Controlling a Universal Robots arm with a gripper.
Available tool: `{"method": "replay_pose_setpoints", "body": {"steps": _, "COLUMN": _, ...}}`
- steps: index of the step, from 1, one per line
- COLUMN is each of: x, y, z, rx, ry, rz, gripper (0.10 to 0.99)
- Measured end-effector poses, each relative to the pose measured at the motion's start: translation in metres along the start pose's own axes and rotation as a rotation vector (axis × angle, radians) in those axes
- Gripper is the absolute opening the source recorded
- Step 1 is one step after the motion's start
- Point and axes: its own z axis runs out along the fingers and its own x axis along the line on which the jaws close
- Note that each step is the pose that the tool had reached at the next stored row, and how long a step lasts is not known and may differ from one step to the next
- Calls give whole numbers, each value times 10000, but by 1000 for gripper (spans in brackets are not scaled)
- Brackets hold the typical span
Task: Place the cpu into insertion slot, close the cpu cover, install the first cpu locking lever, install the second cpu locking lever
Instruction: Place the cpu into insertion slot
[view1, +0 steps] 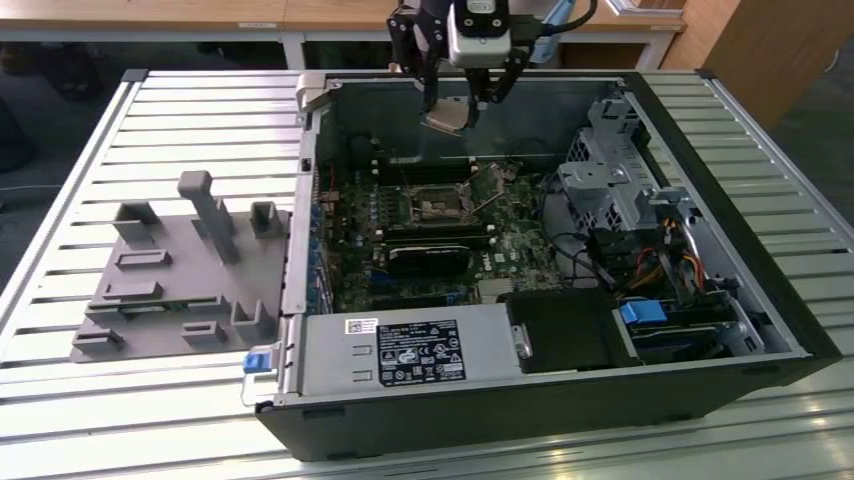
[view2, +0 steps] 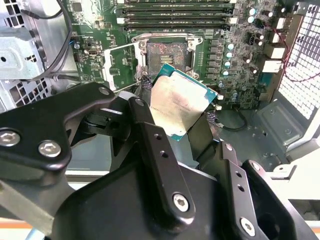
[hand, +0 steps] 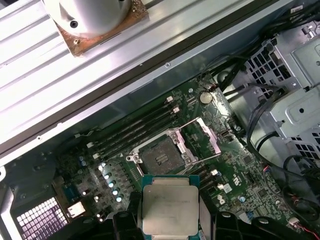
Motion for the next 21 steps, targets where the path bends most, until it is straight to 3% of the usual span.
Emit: {"method": "replay_pose_setpoints", "body": {"steps": 21, "x": 6, "y": 9, "z": 11, "rx": -15, "ry": -68, "rz": 791, "gripper": 541}}
